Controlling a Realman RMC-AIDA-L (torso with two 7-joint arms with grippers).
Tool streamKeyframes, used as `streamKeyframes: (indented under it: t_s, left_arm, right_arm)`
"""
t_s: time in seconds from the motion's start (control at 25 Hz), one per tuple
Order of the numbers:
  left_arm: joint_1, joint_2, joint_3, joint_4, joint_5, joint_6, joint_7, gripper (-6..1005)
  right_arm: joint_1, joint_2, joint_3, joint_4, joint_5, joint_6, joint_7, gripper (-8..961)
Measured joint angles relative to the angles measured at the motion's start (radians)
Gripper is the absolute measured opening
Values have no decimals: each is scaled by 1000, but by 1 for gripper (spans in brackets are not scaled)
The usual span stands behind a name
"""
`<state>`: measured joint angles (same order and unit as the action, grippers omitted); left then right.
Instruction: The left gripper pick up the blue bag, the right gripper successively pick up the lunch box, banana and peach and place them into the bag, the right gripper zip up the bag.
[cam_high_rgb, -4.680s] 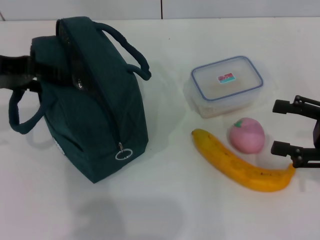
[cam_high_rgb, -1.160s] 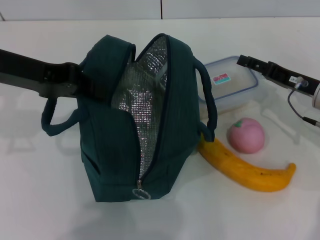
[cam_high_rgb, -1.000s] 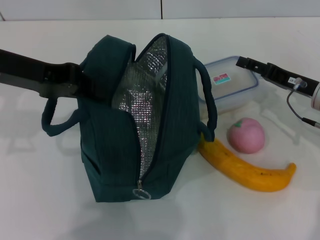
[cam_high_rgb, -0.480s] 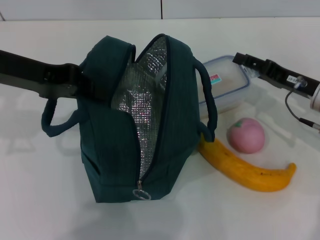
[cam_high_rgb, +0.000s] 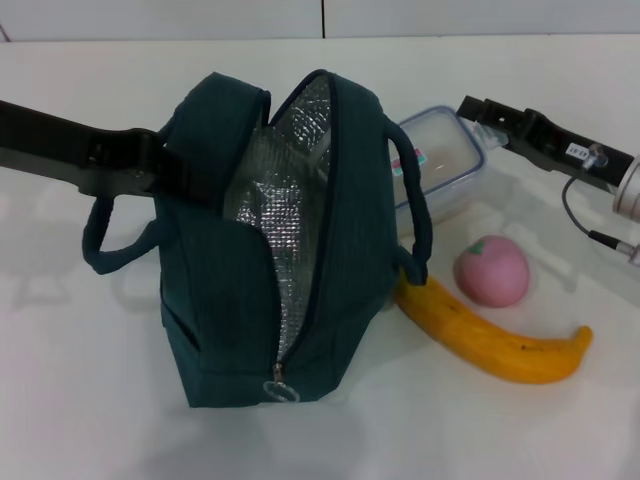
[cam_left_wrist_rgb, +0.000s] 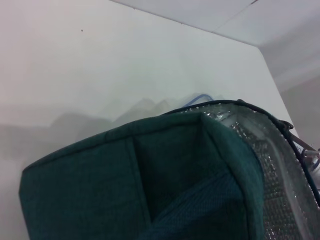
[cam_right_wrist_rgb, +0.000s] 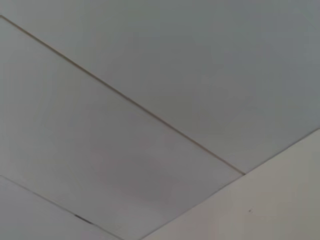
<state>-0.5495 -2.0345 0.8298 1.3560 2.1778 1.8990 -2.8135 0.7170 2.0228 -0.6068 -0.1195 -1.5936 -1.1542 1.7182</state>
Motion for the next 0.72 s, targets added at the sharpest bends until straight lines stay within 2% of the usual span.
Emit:
streamKeyframes:
  t_s: [0.44, 0.72]
  left_arm:
    - [-1, -2, -2, -28, -1, 0, 26, 37]
    - [-1, -3, -4, -29, -1, -6, 30, 37]
  right_arm:
    - [3, 5, 5, 14, 0, -26, 6, 505]
    - [8, 5, 7, 15, 1, -38, 2, 217]
